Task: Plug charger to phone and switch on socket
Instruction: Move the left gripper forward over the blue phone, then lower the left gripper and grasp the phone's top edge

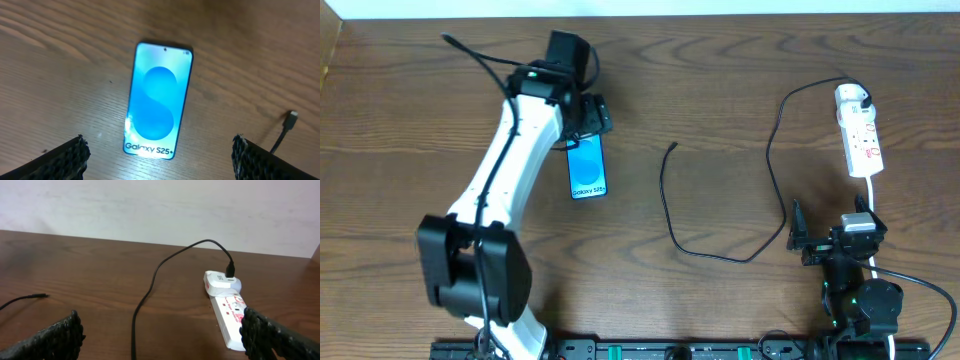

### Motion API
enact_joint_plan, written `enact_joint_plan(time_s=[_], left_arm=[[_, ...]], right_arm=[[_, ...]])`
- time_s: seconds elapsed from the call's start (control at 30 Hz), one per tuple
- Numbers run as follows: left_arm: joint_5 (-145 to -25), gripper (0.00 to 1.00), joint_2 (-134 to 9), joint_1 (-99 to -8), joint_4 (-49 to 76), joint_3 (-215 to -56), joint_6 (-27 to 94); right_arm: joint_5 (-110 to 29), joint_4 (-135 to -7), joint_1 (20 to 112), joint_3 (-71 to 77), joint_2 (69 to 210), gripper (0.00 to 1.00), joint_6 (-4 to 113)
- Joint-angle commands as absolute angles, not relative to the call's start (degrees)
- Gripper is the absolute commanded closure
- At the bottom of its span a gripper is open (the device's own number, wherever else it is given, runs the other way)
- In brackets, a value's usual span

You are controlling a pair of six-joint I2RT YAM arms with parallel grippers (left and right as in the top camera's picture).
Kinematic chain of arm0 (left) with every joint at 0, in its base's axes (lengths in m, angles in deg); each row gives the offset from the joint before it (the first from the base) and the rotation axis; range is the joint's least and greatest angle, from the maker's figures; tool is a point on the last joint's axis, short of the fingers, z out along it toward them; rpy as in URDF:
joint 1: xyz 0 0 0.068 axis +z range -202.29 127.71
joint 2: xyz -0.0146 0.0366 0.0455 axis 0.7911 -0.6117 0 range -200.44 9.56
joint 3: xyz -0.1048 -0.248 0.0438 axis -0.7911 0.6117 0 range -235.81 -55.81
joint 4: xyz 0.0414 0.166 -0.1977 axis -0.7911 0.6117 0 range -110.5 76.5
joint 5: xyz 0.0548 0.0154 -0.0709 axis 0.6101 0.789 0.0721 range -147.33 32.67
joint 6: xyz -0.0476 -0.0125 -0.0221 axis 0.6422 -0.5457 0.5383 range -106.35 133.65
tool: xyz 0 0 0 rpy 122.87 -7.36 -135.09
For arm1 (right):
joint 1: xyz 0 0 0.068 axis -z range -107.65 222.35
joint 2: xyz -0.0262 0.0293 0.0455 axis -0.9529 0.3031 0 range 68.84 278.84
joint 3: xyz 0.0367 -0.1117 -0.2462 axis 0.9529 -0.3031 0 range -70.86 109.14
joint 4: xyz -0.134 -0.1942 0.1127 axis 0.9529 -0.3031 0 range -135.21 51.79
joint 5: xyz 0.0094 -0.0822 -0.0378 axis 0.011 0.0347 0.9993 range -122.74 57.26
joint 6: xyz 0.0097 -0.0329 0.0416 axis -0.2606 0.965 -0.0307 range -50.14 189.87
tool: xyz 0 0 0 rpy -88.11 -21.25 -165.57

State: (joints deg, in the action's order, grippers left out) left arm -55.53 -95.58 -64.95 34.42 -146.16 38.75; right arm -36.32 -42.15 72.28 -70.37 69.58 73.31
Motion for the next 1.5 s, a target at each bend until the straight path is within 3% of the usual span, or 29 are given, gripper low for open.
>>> enact_joint_plan(time_s=[0.0, 0.3, 0.6, 0.8, 1.47], left_arm=[[-55.31, 0.07, -101.13, -65.22, 35.84, -145.59, 39.71], [-57.35, 0.07, -110.07, -65.22, 36.80, -145.59, 39.82], [-61.39, 0.02, -111.47, -64.43, 31.99, -145.33, 26.82], [-61.48, 0.02, -111.65, -59.40, 31.64, -144.89, 26.82], [-65.74, 0.02, -112.94, -59.86, 27.53, -140.49, 26.16]], right_arm=[[-36.10, -42.26, 72.28, -70.54, 69.29, 0.01, 73.79], [-36.10, -42.24, 72.28, -70.54, 69.29, 0.01, 73.79], [-36.10, -42.26, 72.28, -70.54, 69.29, 0.01, 73.79], [-36.10, -42.26, 72.28, -70.54, 69.29, 0.01, 73.79], [-36.10, -42.26, 72.28, -70.54, 69.29, 0.01, 73.79]])
